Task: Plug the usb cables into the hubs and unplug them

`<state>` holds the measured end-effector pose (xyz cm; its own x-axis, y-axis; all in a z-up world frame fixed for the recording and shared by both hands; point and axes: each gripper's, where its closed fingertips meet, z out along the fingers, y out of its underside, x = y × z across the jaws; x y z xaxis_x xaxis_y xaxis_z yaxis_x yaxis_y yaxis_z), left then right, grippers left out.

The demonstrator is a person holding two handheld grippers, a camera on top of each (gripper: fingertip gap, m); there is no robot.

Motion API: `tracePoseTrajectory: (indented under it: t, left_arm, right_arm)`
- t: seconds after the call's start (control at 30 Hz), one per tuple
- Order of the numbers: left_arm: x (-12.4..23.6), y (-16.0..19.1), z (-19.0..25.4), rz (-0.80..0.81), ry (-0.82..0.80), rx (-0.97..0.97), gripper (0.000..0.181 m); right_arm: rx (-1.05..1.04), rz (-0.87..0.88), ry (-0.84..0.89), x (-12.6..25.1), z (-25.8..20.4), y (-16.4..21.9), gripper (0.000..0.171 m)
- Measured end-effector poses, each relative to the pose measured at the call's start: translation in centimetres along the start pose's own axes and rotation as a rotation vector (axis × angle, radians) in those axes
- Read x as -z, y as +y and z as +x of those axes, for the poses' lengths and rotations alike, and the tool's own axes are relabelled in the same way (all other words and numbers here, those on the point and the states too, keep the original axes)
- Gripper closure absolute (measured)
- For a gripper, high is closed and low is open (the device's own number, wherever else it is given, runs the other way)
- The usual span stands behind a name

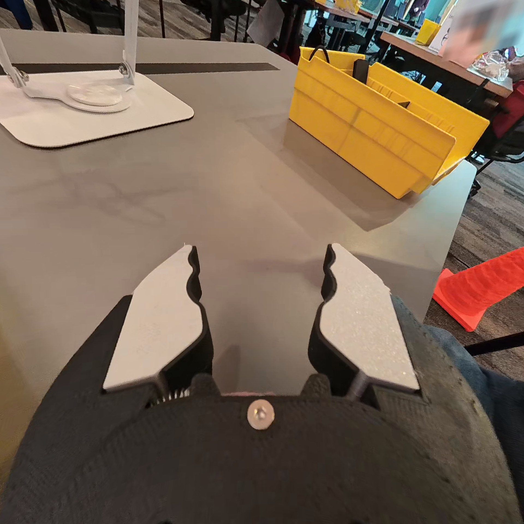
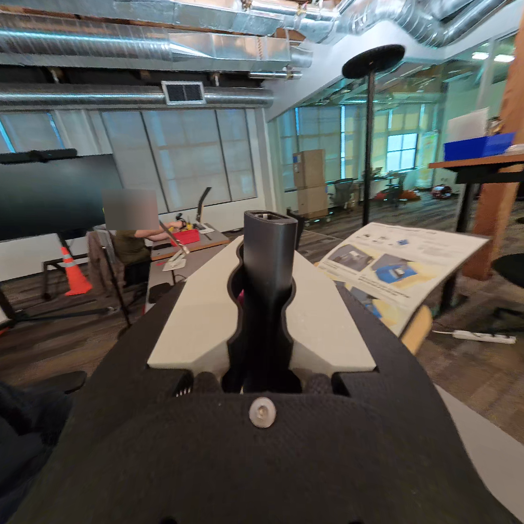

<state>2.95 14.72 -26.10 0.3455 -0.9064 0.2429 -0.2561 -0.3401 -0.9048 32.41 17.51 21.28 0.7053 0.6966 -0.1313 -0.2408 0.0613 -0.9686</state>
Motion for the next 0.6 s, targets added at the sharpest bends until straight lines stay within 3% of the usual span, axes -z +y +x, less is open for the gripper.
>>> tracePoseTrajectory:
  t: [0.1, 0.23, 0.4, 0.6]
  left_arm:
    - [-0.2, 0.2, 0.0, -0.008, 0.003, 0.002, 0.098]
    - [-0.4, 0.2, 0.0, -0.013, 0.009, 0.005, 0.099]
    - [-0.5, 0.3, 0.1, -0.017, 0.004, -0.003, 0.099]
    - [-0.7, 0.4, 0.3, -0.026, 0.008, -0.010, 0.104]
  right_arm:
    - [0.050, -0.024, 0.050, 2.7, 1.4, -1.9, 0.155]
    - [0.099, -0.140, 0.158, 5.8, 3.6, -0.3, 0.155]
    - [0.062, -0.245, 0.252, 9.8, 6.9, 3.9, 0.155]
    - [-0.028, -0.387, 0.320, 12.9, 10.5, 13.2, 0.155]
